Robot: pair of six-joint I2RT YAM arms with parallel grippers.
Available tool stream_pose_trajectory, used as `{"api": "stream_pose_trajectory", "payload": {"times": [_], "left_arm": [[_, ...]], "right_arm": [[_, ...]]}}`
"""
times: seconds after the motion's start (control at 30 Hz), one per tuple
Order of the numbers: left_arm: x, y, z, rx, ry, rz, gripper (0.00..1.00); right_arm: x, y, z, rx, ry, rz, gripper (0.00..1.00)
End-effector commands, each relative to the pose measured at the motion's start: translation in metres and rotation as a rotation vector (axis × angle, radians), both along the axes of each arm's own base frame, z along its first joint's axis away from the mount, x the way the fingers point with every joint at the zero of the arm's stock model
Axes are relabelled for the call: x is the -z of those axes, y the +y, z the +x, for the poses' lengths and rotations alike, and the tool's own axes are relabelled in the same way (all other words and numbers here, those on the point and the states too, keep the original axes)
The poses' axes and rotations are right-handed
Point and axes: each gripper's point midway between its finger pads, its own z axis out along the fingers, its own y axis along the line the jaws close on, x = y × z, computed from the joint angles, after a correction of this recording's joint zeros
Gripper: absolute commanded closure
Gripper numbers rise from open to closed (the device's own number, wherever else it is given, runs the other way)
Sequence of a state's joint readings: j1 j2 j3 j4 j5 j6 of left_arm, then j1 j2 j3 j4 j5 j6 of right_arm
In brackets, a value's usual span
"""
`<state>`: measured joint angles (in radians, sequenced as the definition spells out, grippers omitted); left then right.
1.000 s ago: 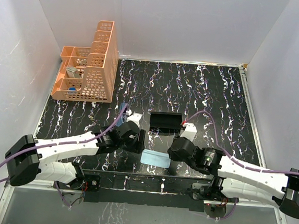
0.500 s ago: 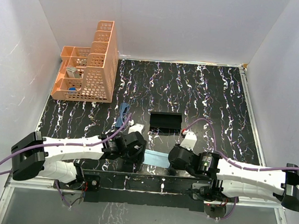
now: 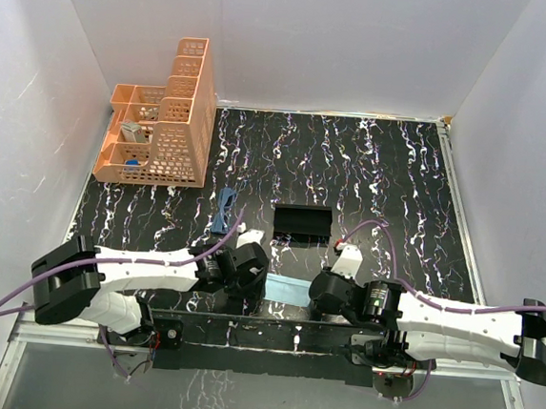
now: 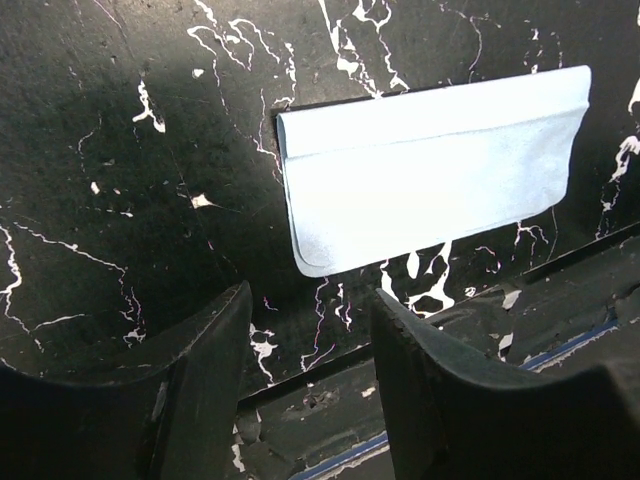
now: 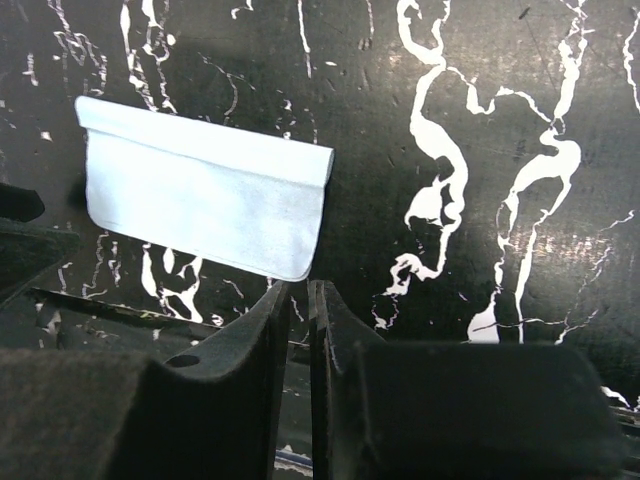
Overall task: Organize the sunglasses
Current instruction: Pick up the glasses cleaning cloth from the center of the board.
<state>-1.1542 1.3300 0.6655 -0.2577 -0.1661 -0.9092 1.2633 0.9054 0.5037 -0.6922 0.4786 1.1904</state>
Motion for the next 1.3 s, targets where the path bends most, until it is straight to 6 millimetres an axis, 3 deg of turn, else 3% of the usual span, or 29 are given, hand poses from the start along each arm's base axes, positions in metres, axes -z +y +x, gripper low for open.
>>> {"api": "stream_pose_trajectory", "payload": {"times": [0.0, 0.8, 0.9, 1.27], "left_arm": [[0.006, -0.002, -0.006, -0.002, 0.038, 0.006, 0.51], [0.018, 0.002, 0.001, -0.007, 0.062, 0.171, 0.56], [0.02, 0.003, 0.001, -0.006, 0.07, 0.185, 0.62], [0.024, -0.002, 0.001, 0.001, 0.082, 0.235, 0.62]], "right_arm": [[0.002, -0.001, 0.003, 0.027, -0.017, 0.004, 0.88], [0.006, -0.007, -0.001, 0.034, -0.024, 0.046, 0.88], [0.007, -0.008, -0.002, 0.036, -0.025, 0.052, 0.88], [0.01, -0.011, -0.003, 0.038, -0.027, 0.059, 0.88]]}}
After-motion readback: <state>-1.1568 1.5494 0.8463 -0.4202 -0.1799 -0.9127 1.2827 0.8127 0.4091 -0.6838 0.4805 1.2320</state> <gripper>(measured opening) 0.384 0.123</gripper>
